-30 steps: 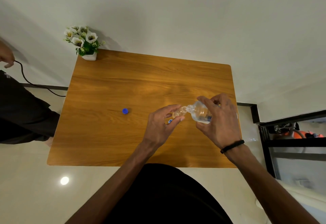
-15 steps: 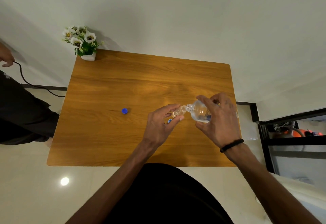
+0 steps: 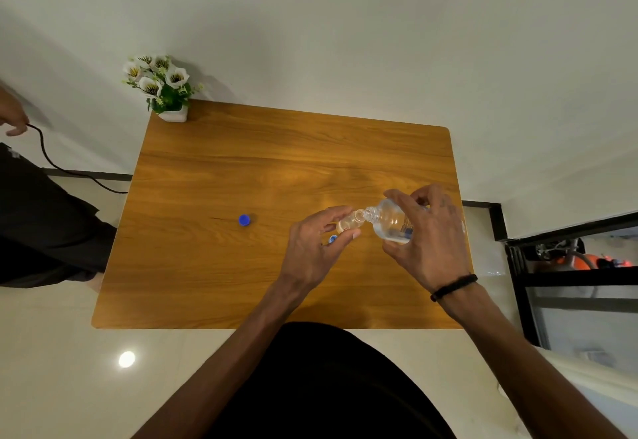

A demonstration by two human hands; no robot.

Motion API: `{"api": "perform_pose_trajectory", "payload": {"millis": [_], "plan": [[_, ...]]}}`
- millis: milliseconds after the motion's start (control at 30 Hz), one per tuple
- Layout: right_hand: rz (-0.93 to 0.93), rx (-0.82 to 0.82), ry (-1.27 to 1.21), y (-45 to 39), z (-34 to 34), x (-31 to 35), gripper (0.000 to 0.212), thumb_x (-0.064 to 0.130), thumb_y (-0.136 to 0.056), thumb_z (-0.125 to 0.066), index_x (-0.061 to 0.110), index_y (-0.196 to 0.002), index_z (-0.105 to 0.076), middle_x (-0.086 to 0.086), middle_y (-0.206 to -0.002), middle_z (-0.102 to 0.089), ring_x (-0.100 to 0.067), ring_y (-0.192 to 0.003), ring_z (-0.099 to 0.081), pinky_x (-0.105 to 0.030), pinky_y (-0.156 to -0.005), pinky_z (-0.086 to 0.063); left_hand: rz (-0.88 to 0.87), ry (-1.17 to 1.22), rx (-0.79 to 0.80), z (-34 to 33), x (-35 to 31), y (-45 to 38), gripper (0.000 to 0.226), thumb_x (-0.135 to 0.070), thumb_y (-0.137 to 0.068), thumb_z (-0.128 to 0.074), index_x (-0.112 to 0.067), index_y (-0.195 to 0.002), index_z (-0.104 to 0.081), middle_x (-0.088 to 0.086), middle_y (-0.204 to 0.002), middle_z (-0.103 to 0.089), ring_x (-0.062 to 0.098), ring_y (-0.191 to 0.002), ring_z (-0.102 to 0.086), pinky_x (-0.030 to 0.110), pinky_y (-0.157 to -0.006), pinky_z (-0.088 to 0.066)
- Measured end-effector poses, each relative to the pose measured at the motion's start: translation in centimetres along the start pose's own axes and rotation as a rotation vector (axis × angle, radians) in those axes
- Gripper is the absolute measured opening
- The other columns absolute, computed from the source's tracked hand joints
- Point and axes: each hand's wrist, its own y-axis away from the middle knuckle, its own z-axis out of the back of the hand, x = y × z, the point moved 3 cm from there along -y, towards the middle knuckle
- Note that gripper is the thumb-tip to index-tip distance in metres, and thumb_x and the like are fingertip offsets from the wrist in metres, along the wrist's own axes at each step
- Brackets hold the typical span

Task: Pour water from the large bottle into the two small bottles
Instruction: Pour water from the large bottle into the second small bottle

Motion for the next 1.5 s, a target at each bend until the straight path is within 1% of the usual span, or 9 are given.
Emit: {"api": "perform_pose_trajectory", "payload": {"millis": [167,467,833,1033,1267,1500], "plan": [[0.004,-0.005,-0.004,-0.04,0.05,-0.05,0.075,0.026,-0.063,-0.091,0.027,-0.133,-0.063,-0.008,-0.115,-0.052,-0.029,-0.104,-0.054,-0.048,-0.093,-0.047,-0.002,-0.002,-0.003,-0.02,-0.20,0.03,0.045,-0.035,-0.090,-0.079,-0.020,-0.132,-0.070,-0.010,-0.129,-0.072,-0.001,-0.118,-0.066,0.024,-0.098,-0.057],[0.010,-0.007,-0.002,-0.10,0.05,0.02,0.076,0.027,-0.063,-0.091,0.027,-0.133,-0.063,-0.008,-0.115,-0.051,-0.029,-0.105,-0.054,-0.049,-0.093,-0.048,-0.002,-0.002,-0.003,0.09,-0.41,0.08,0.044,-0.034,-0.090,-0.080,-0.021,-0.132,-0.070,-0.013,-0.128,-0.071,-0.003,-0.118,-0.065,0.020,-0.098,-0.056],[0.017,-0.015,0.003,-0.14,-0.10,-0.05,0.077,0.028,-0.061,-0.092,0.027,-0.133,-0.063,-0.008,-0.113,-0.051,-0.029,-0.103,-0.054,-0.049,-0.092,-0.048,0.000,-0.008,-0.005,0.13,-0.34,0.04,0.045,-0.034,-0.090,-0.080,-0.019,-0.132,-0.070,-0.010,-0.129,-0.072,-0.002,-0.118,-0.066,0.024,-0.098,-0.057],[0.018,-0.018,0.016,-0.17,-0.04,-0.05,0.077,0.027,-0.061,-0.092,0.027,-0.133,-0.063,-0.009,-0.113,-0.051,-0.030,-0.103,-0.055,-0.049,-0.091,-0.049,0.000,-0.011,-0.003,0.11,-0.25,0.03,0.046,-0.036,-0.090,-0.079,-0.019,-0.133,-0.070,-0.009,-0.130,-0.071,-0.001,-0.118,-0.066,0.024,-0.098,-0.057],[0.008,-0.012,0.013,-0.17,0.00,-0.01,0.078,0.027,-0.062,-0.092,0.028,-0.134,-0.062,-0.008,-0.114,-0.051,-0.029,-0.105,-0.054,-0.048,-0.093,-0.048,0.005,0.005,-0.005,0.01,-0.22,0.01,0.045,-0.037,-0.090,-0.079,-0.022,-0.132,-0.070,-0.020,-0.126,-0.069,-0.006,-0.117,-0.065,0.016,-0.096,-0.055],[0.003,-0.002,0.023,-0.08,0.09,0.12,0.077,0.028,-0.064,-0.092,0.027,-0.135,-0.062,-0.009,-0.116,-0.052,-0.029,-0.107,-0.054,-0.047,-0.095,-0.047,0.000,-0.003,-0.010,0.02,-0.12,0.09,0.045,-0.036,-0.090,-0.079,-0.021,-0.132,-0.070,-0.014,-0.128,-0.071,-0.005,-0.117,-0.065,0.018,-0.097,-0.056]]}}
